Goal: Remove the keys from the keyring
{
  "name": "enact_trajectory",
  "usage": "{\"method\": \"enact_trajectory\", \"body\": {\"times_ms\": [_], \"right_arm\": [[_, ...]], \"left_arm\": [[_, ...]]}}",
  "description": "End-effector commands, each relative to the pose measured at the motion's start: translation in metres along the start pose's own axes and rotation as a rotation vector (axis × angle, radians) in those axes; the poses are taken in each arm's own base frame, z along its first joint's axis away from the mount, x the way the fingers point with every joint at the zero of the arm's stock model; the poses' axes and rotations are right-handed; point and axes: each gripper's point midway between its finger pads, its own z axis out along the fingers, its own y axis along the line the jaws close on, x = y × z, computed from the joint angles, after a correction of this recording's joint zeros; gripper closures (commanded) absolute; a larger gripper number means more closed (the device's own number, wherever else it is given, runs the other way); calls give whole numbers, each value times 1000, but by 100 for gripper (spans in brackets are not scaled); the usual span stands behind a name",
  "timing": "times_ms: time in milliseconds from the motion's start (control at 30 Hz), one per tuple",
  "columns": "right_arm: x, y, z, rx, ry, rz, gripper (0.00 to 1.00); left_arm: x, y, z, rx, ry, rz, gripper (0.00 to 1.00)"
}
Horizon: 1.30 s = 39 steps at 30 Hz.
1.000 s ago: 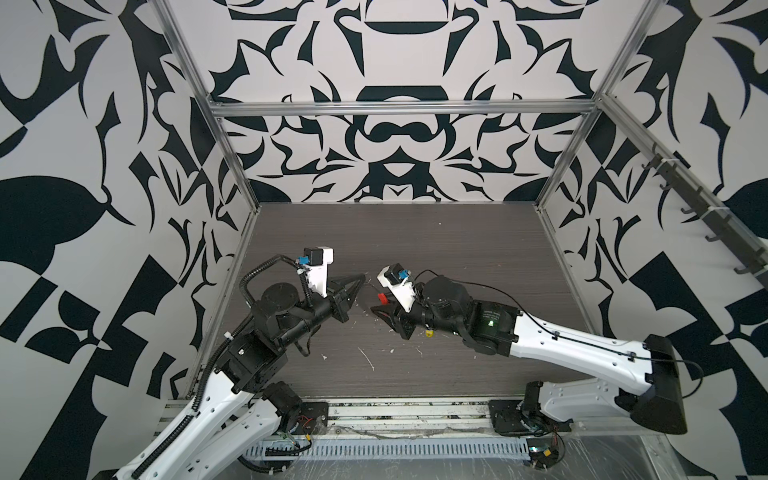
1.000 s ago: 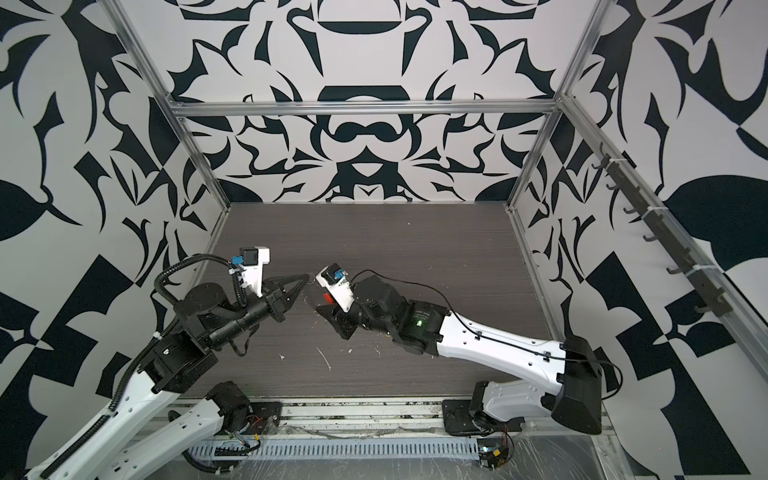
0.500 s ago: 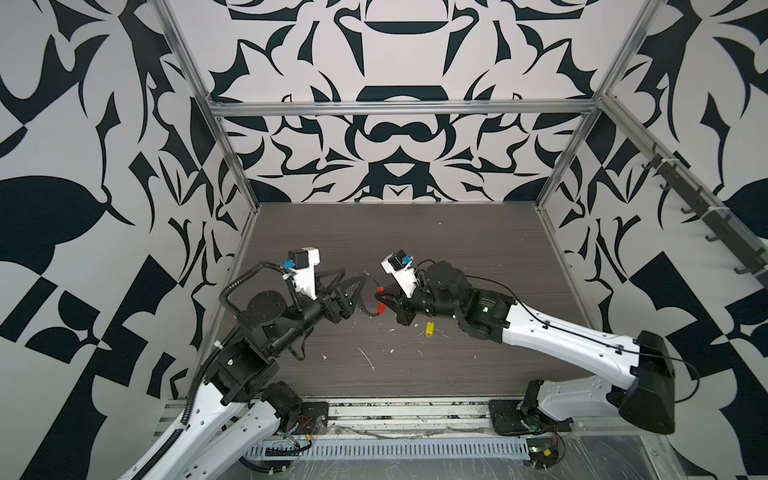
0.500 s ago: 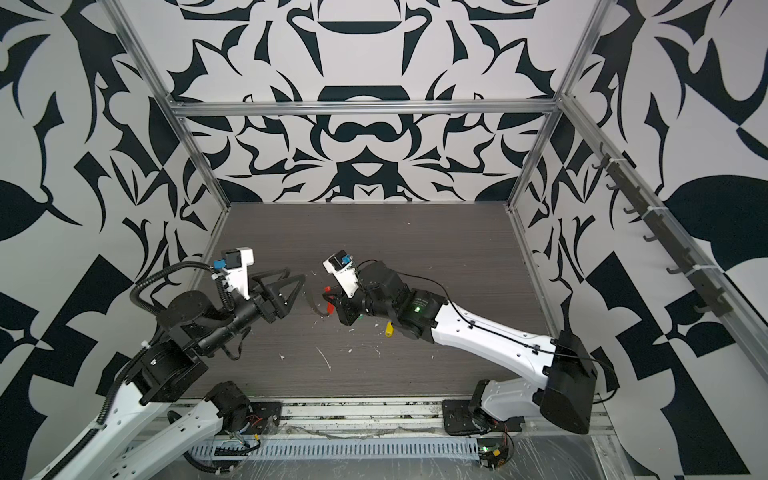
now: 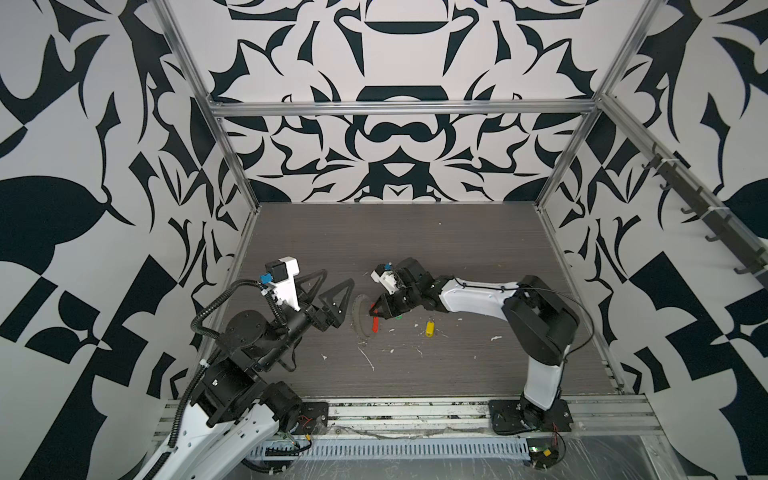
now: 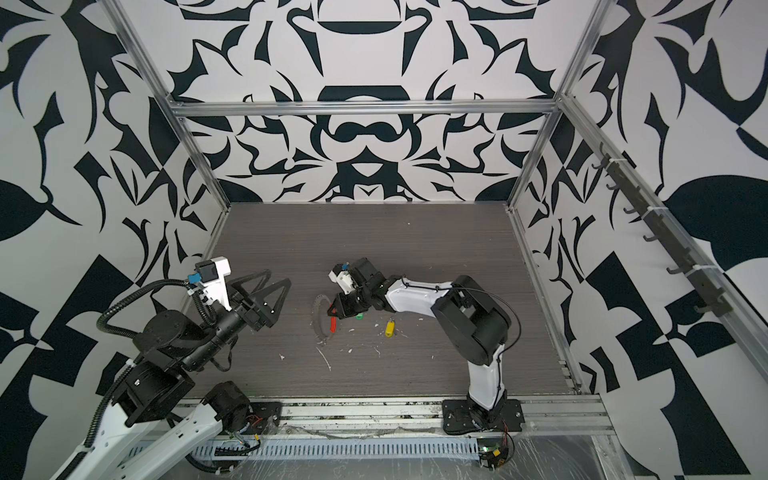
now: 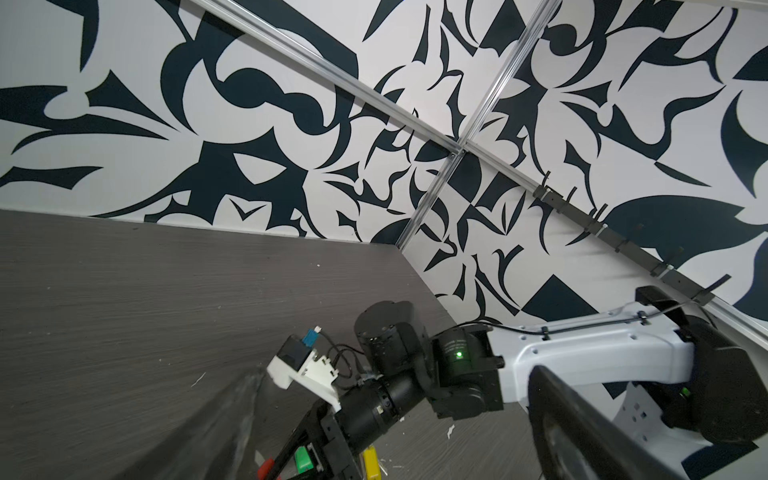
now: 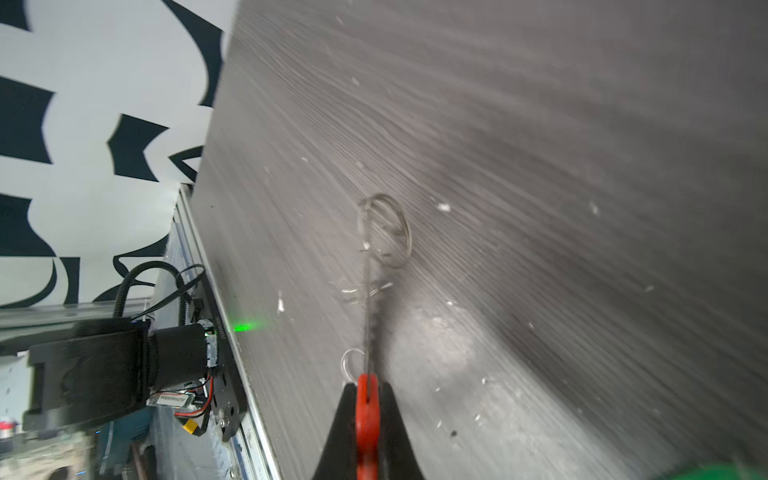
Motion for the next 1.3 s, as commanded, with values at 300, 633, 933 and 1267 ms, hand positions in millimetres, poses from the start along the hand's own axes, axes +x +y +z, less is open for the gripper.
{"method": "enact_trajectory", "body": {"times_ms": [300, 633, 933, 1267], "right_arm": [[-37, -9, -7, 127, -87, -3, 57], [-59, 2, -67, 294, -294, -95, 20], [-51, 41, -162, 358, -553, -224, 21], [-5, 41, -224, 385, -688, -267, 17]], "left_arm": [[6, 3, -6, -1, 0, -15, 1], [5, 4, -5, -11, 8, -15, 1], [10, 20, 3, -89, 5, -7, 1], [25, 93, 11, -440, -41, 106, 1]]}}
